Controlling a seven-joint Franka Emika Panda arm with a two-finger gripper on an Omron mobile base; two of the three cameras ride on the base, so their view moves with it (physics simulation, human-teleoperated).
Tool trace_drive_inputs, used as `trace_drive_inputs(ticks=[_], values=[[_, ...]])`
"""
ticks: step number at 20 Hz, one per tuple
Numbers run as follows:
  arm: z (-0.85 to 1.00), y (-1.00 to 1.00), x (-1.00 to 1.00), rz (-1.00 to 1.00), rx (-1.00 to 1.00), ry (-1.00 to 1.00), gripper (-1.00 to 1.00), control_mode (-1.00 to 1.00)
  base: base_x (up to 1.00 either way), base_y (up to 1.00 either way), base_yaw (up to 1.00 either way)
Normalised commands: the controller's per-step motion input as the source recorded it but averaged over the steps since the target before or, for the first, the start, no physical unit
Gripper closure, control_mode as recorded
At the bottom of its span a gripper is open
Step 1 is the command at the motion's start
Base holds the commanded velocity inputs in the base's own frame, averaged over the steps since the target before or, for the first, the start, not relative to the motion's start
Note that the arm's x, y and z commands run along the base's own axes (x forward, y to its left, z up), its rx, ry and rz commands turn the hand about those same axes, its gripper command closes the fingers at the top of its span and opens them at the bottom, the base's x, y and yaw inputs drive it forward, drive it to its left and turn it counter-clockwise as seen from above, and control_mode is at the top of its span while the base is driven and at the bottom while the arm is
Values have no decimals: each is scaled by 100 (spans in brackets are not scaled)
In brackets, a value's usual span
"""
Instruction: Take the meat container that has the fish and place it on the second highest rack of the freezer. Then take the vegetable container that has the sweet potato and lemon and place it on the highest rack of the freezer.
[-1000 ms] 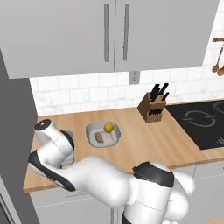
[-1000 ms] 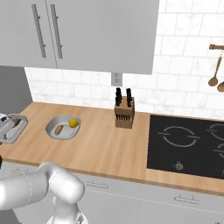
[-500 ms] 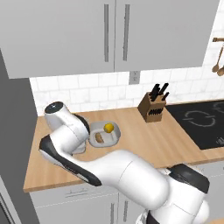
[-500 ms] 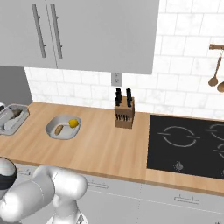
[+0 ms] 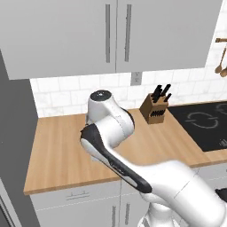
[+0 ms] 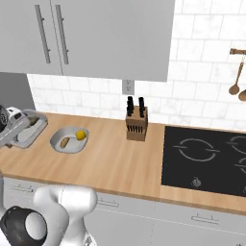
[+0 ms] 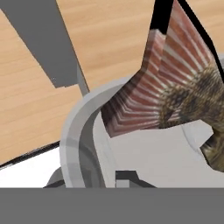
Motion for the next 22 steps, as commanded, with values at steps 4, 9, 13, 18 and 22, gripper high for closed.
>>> trace_drive_inputs(ticks=[4,9,13,18,22], values=[[9,-100,-8,1,4,-2,100,-100,0,0,0],[0,-100,-1,1,0,0,100,-100,0,0,0],[8,-100,0,10,0,-1,100,-100,0,0,0],[9,-93,0,25,-6,0,100,-100,0,0,0],[0,-46,0,31,-19,0,100,-100,0,0,0]])
